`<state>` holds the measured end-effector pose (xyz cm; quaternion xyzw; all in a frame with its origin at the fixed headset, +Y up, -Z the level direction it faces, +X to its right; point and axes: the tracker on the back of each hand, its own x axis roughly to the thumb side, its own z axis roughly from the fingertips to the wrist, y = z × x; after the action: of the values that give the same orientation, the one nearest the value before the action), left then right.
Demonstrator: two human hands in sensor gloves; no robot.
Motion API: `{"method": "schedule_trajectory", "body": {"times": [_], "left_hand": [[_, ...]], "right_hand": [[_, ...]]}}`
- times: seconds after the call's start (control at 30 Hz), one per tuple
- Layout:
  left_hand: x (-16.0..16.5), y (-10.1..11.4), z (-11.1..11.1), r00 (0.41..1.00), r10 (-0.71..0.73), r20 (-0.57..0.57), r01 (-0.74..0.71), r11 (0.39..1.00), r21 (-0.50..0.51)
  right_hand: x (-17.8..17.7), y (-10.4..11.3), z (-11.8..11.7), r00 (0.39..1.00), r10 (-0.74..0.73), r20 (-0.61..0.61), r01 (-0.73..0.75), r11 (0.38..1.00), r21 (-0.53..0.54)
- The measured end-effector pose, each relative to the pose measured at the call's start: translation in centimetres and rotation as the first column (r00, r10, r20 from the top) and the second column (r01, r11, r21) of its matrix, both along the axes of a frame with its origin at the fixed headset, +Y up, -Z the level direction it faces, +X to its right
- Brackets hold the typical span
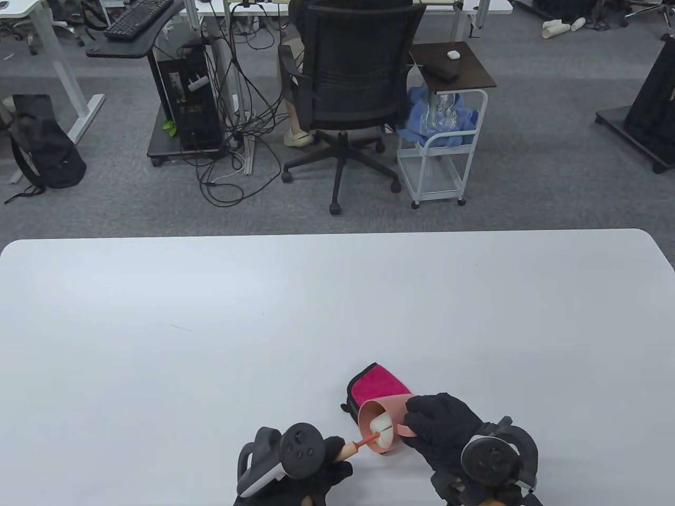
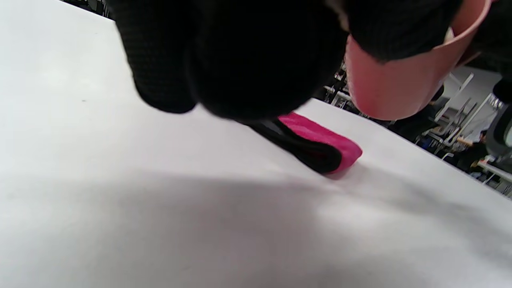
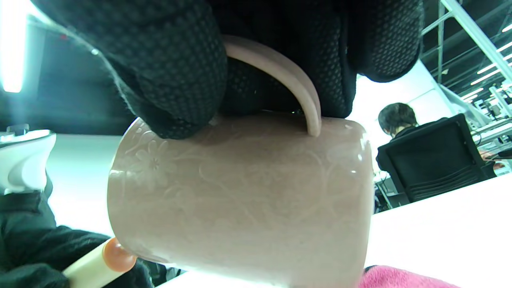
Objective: Brush the water cup with the cup brush
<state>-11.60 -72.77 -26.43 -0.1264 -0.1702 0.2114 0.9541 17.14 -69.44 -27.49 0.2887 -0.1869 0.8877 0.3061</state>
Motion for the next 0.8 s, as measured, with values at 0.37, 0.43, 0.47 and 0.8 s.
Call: {"method": "schedule_trajectory", "body": {"times": [0.37, 0.43, 0.47, 0.8], "left_hand": [[-2.1, 1.2, 0.0, 0.942, 0.336, 0.0, -0.336, 0.942, 0.002], [-3.7, 1.7, -0.3, 0.891, 0.435, -0.132, -0.432, 0.9, 0.054], [-4.5, 2.0, -0.5, 0.886, 0.423, -0.191, -0.411, 0.906, 0.099], [-9.0, 0.2, -4.4, 0.794, -0.224, -0.565, 0.135, 0.971, -0.196]], "right_hand": [[4.3, 0.2, -0.5, 0.968, -0.202, 0.15, 0.207, 0.978, -0.024], [5.9, -0.4, -0.8, 0.933, -0.294, 0.207, 0.314, 0.947, -0.068], [6.4, -0.6, -0.9, 0.917, -0.333, 0.219, 0.358, 0.93, -0.085], [7.9, -0.7, -0.7, 0.888, -0.413, 0.205, 0.443, 0.887, -0.133]]}}
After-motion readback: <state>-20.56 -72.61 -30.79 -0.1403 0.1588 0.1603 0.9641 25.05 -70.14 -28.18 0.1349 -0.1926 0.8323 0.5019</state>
